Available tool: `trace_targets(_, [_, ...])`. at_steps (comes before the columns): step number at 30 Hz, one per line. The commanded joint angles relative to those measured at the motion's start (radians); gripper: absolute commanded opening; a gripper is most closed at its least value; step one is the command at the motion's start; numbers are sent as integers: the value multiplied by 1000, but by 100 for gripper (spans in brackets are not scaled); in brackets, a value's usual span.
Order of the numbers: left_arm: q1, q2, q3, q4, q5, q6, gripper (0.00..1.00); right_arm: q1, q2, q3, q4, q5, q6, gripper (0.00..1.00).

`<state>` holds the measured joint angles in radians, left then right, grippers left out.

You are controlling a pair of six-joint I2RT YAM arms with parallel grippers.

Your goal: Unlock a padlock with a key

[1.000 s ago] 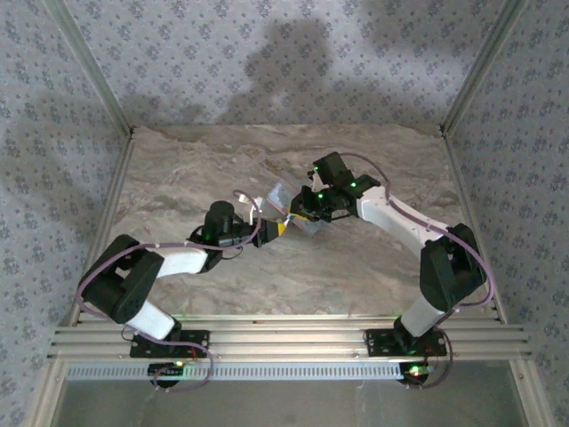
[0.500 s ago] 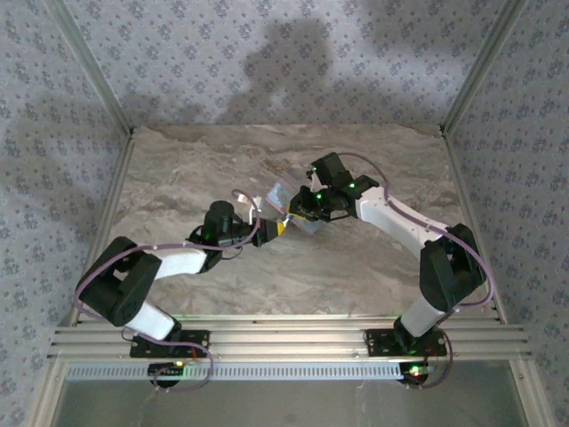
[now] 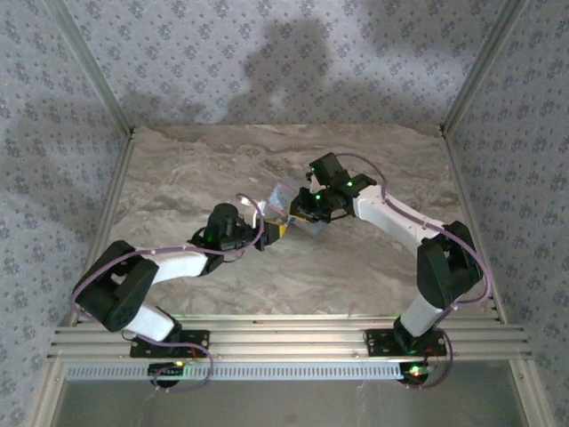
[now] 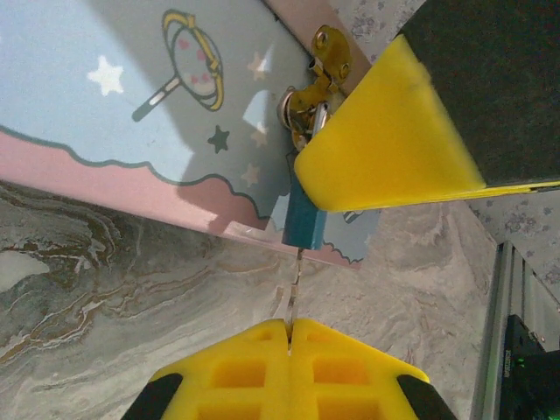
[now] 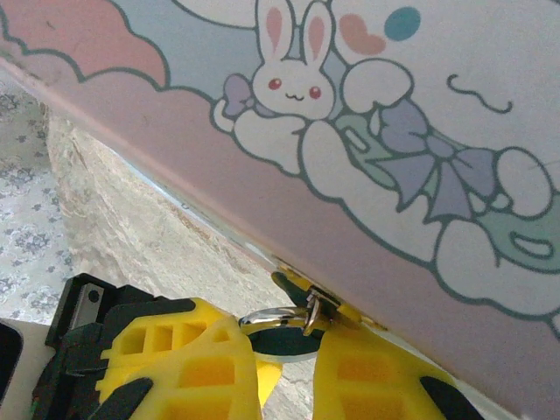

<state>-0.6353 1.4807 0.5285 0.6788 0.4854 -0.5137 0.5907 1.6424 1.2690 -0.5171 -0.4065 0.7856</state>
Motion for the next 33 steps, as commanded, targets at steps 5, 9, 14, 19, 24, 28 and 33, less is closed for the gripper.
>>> trace_targets(5, [1, 26, 18, 285, 30, -51, 0, 39, 26, -8, 18, -93, 23, 0])
trace_targets(9, [2, 49, 18, 314, 27, -64, 0, 34, 19, -21, 55, -110, 56, 0])
trace_targets(14, [18, 102, 0, 394, 26, -100, 0, 30, 17, -35, 74, -135, 63, 0])
trace_targets(19, [28, 141, -3, 444, 48, -113, 0, 21, -4, -68, 111, -152, 86, 0])
trace_targets(24, [50, 152, -27, 514, 69, -141, 0, 20, -5, -60, 48, -137, 33, 0])
trace_targets(28, [69, 137, -38, 512, 92, -141, 0, 17, -7, -68, 38, -134, 18, 0])
trace_targets(33, [108, 104, -51, 474, 130, -141, 0, 8, -10, -68, 15, -123, -6, 0])
